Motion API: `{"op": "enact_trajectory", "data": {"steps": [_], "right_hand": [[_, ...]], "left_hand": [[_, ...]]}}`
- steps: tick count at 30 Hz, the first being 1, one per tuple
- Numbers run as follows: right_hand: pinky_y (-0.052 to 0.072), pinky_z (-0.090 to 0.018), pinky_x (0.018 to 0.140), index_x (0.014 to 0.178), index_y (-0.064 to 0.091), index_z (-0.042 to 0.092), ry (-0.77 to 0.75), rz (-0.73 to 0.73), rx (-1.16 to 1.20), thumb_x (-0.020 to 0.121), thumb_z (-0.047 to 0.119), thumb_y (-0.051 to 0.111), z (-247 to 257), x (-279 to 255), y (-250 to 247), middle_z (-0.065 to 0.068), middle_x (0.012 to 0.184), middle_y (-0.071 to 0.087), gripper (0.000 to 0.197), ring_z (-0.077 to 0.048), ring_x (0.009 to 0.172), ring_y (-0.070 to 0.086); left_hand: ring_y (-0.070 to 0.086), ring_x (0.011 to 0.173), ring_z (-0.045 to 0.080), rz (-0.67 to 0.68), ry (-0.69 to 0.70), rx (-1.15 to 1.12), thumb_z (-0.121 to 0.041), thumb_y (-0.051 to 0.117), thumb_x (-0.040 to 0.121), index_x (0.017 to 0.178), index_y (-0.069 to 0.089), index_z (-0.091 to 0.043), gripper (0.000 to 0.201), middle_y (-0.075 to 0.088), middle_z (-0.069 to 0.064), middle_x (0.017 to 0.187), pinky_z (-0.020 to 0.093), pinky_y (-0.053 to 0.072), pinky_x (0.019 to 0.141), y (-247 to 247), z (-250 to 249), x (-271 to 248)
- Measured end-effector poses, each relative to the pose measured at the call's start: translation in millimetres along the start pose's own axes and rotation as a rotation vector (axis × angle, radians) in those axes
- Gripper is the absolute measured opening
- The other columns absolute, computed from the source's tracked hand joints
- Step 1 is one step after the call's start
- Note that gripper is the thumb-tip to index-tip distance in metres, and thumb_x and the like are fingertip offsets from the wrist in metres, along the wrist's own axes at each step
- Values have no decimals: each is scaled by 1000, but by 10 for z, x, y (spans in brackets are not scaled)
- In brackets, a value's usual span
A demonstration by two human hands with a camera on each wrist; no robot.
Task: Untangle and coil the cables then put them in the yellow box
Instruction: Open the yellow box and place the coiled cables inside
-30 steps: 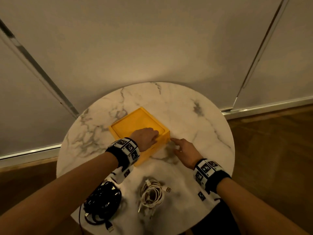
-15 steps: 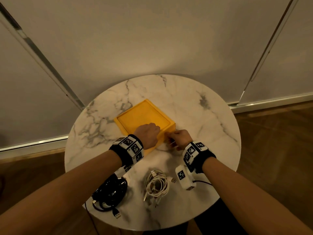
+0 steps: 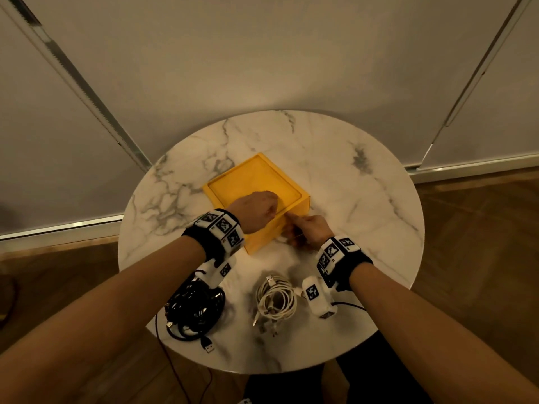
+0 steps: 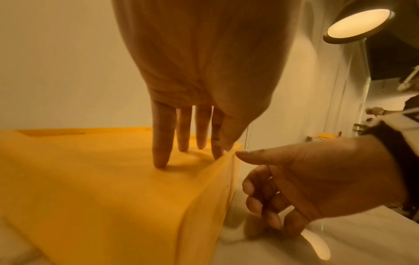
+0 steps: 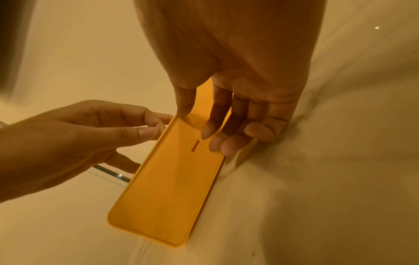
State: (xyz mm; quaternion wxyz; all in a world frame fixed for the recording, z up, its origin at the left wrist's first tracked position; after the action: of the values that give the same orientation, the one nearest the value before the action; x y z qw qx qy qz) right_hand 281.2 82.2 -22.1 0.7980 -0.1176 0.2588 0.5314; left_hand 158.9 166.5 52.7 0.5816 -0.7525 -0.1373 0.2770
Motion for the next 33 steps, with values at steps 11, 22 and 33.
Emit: {"op": "enact_trajectory", "data": {"steps": [11, 22, 33], "right_hand": [[39, -20, 39, 74, 67, -2, 120, 79, -104, 89, 27, 66, -108, -50, 113, -15, 65, 68, 32, -22, 44, 61], [45, -26, 42, 75, 63, -3, 100, 36, -94, 92, 15, 56, -64, -73, 261, -21, 72, 70, 25, -27, 47, 63], [41, -19, 34, 71, 60, -1, -18, -53, -136, 92, 14, 51, -38, -104, 297, -29, 77, 68, 28, -26, 43, 58]], "left_hand": [[40, 135, 21, -56, -25, -258, -23, 69, 87, 114, 60, -18, 29, 44, 3, 147, 34, 32, 108, 70, 226, -102], [43, 133, 19, -61, -27, -292, -19, 73, 83, 114, 65, -18, 32, 48, 4, 144, 27, 31, 106, 30, 211, -102], [52, 121, 22, -154, -76, -156, -25, 69, 83, 111, 67, -20, 28, 62, 1, 127, 42, 41, 101, 71, 149, -148]]}}
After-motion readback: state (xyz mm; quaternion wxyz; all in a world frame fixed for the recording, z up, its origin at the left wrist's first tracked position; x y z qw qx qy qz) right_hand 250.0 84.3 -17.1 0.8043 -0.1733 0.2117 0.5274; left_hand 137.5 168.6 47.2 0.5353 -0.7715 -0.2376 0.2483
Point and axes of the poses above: each hand's wrist, its own x-axis towards the middle knuckle, its own y-axis out of the palm, z = x × y, the point moved 3 cm from there along x, towards the middle knuckle
